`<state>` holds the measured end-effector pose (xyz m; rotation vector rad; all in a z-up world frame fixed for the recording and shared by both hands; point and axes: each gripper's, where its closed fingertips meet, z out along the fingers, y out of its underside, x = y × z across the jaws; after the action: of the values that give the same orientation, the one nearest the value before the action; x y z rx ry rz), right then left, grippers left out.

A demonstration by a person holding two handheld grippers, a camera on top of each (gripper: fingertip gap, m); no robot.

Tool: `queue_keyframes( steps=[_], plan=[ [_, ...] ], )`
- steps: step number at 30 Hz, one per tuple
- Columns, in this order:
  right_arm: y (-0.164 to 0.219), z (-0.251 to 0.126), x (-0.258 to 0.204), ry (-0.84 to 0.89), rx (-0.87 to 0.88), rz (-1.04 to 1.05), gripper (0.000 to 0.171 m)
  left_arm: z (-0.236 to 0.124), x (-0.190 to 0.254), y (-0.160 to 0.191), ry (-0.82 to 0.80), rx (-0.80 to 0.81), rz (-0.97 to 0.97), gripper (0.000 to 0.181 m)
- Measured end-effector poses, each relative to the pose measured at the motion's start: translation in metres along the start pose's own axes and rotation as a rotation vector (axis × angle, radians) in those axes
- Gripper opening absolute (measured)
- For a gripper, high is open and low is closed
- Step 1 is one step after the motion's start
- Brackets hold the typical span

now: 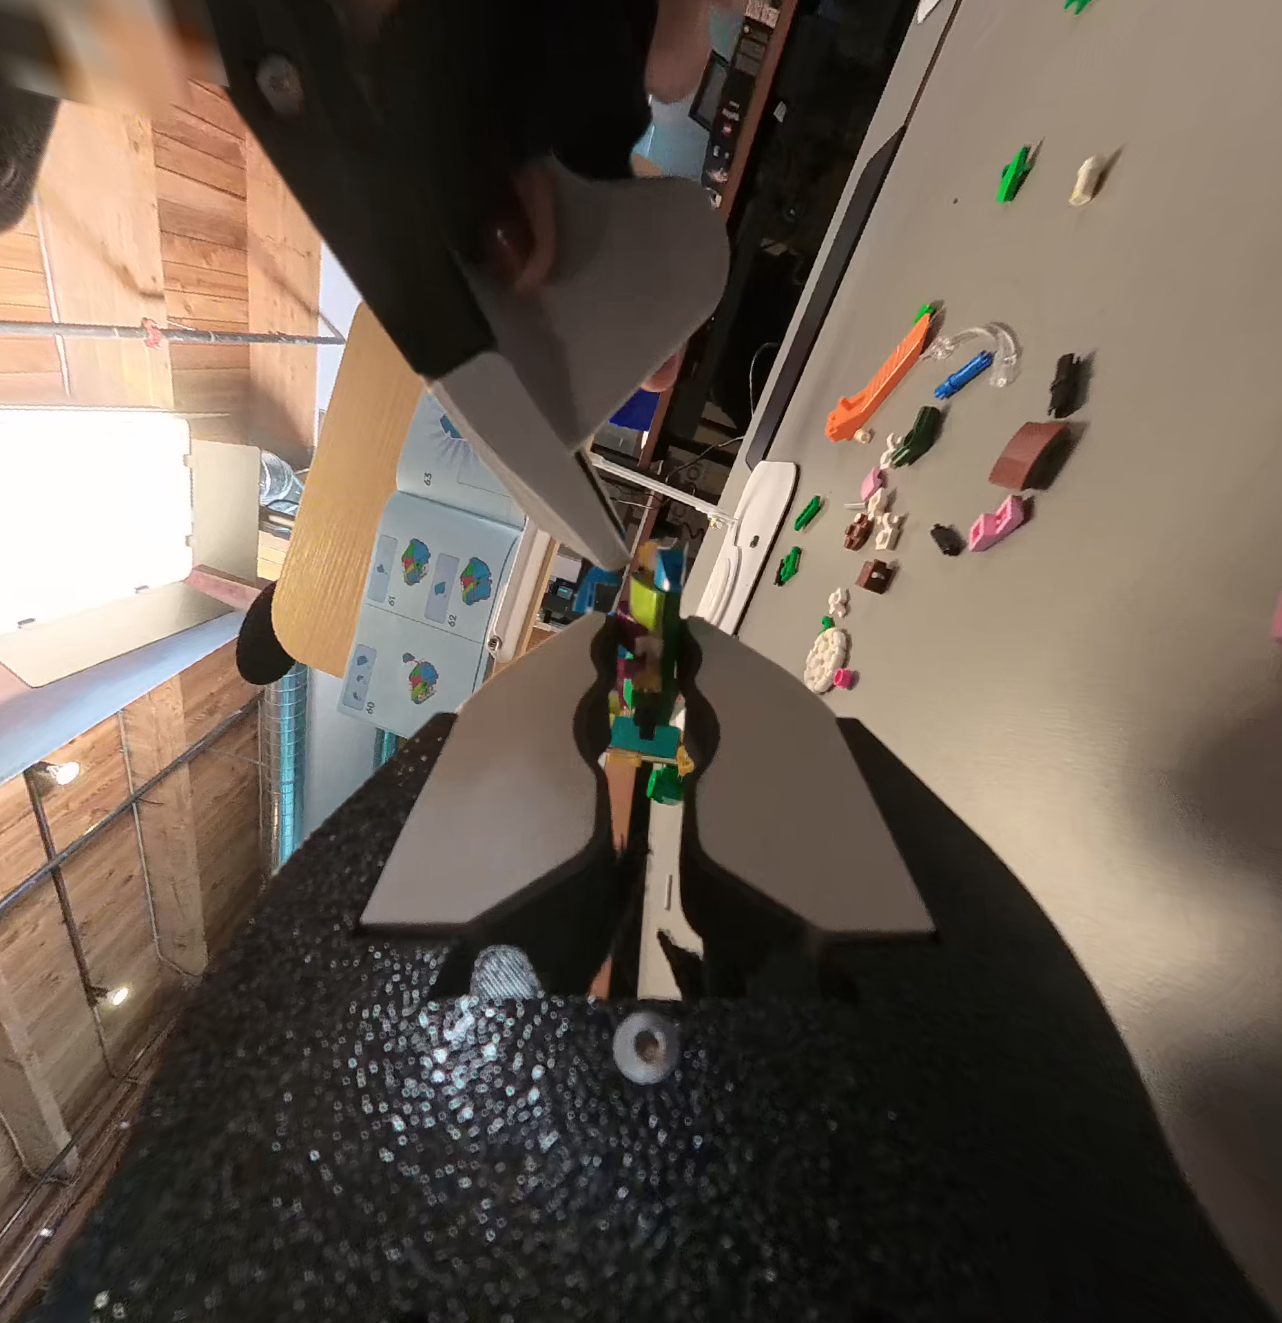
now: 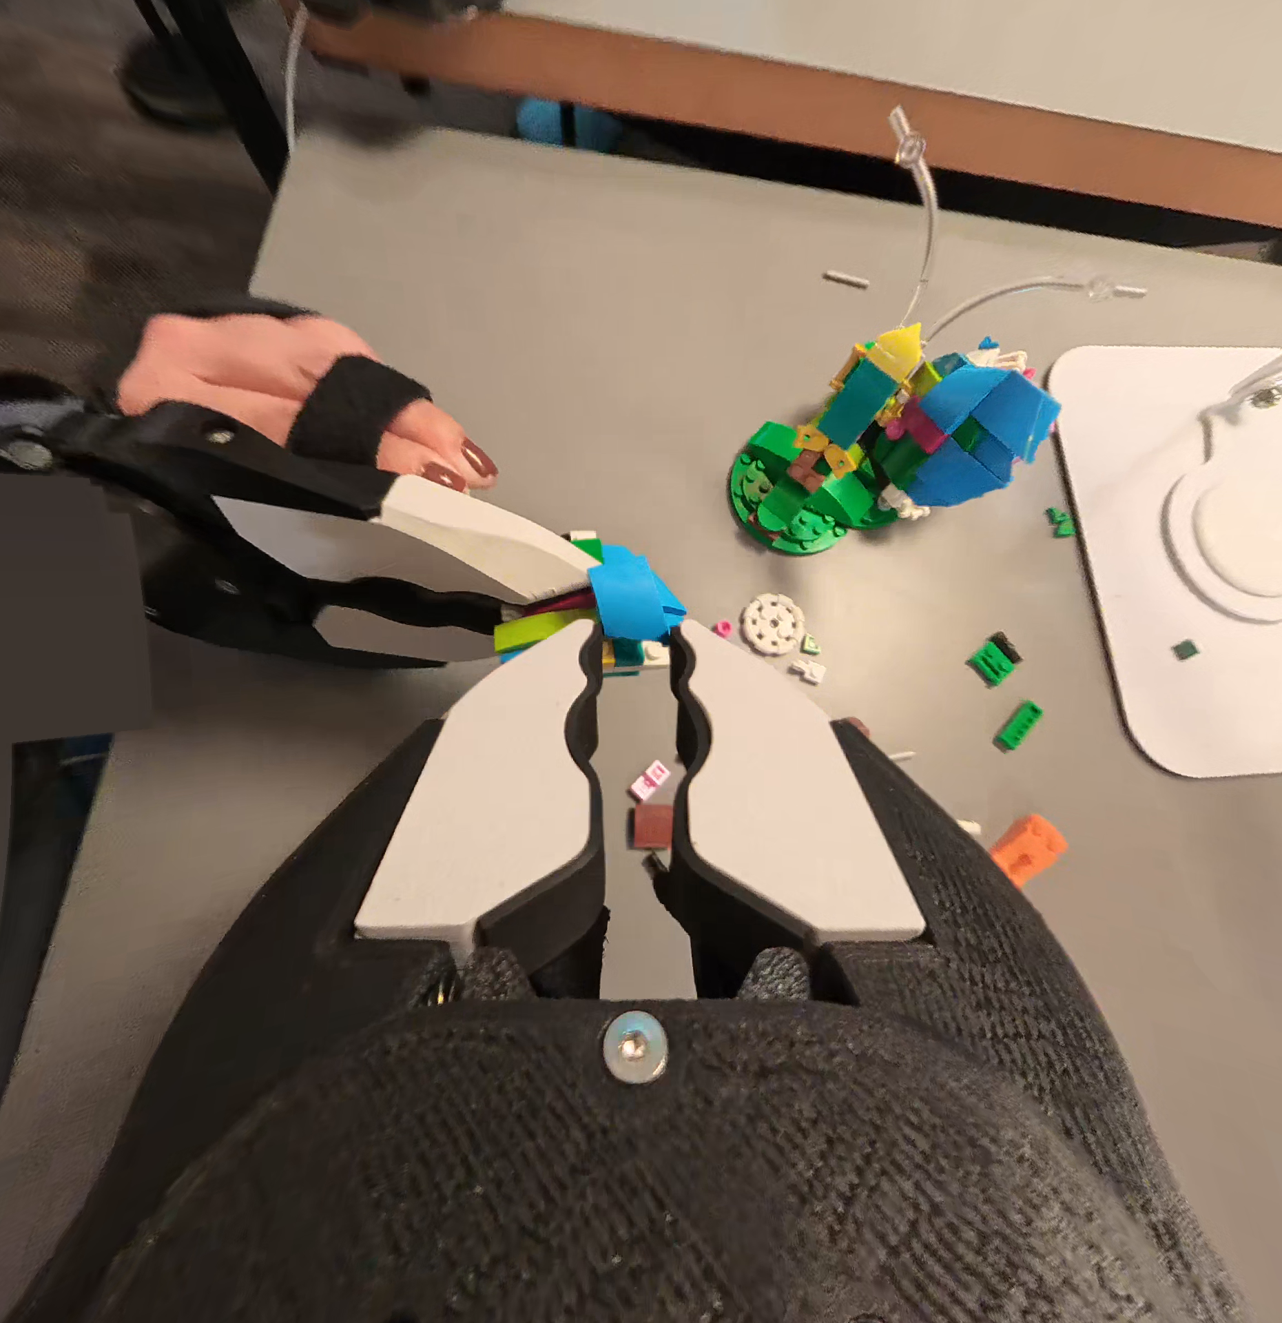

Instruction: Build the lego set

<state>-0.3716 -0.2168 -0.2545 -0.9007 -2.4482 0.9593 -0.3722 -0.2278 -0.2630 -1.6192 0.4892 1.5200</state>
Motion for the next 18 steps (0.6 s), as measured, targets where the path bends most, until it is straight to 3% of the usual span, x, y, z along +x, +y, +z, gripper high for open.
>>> queue_keyframes(
  steps=[18],
  plan=[
    [0.0022,-0.0040,-0.0073,0.007,-0.145,-0.028,0.017,-0.0025,0.0008,-0.0068,-0.025,0.033,0.040,0.014]
  ],
)
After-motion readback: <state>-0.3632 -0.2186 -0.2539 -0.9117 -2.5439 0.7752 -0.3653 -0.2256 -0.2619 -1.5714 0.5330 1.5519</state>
